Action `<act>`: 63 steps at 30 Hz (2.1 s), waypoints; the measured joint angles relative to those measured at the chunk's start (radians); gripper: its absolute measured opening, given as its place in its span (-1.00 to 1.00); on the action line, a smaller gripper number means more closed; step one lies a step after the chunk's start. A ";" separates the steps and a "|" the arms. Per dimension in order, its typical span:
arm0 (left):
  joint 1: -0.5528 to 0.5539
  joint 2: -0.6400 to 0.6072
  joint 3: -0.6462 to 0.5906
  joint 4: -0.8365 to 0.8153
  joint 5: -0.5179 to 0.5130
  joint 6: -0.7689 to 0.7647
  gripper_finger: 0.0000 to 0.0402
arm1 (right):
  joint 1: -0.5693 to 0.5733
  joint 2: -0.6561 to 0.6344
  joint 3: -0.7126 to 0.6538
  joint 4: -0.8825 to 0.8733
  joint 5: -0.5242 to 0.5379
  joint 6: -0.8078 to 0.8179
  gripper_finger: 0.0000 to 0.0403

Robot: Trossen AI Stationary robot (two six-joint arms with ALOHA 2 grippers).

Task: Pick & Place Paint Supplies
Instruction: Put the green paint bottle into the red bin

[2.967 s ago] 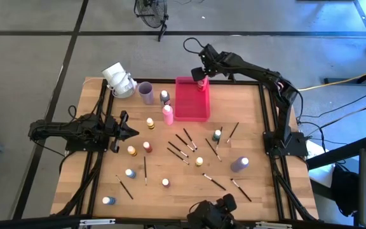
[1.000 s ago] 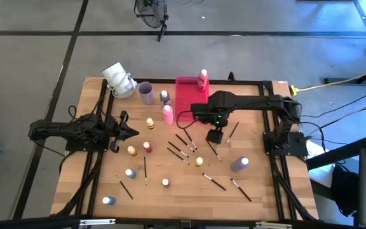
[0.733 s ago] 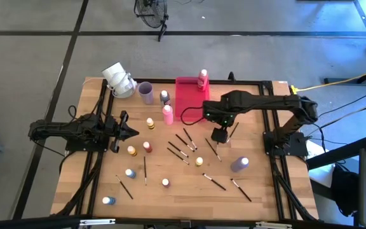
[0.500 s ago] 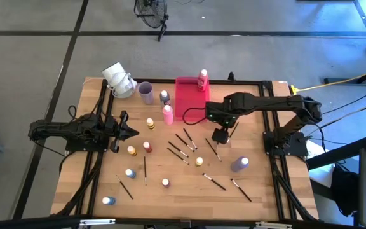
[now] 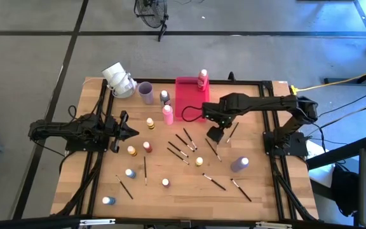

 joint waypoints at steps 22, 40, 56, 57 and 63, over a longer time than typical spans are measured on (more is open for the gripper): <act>0.000 0.000 0.000 0.000 0.000 0.000 -0.97 | 0.021 0.137 0.000 0.025 -0.015 -0.095 0.47; 0.000 0.000 0.000 0.000 0.000 0.000 -0.97 | 0.022 0.186 -0.078 0.082 0.014 -0.088 0.47; 0.000 0.000 0.000 0.000 0.000 0.000 -0.97 | 0.022 0.186 -0.126 0.176 0.022 -0.090 0.46; 0.000 0.000 0.000 0.000 0.000 0.000 -0.97 | 0.022 0.186 -0.126 0.176 0.022 -0.088 0.44; 0.000 0.000 0.000 0.000 0.000 0.000 -0.97 | 0.022 0.186 -0.126 0.175 0.022 -0.078 0.19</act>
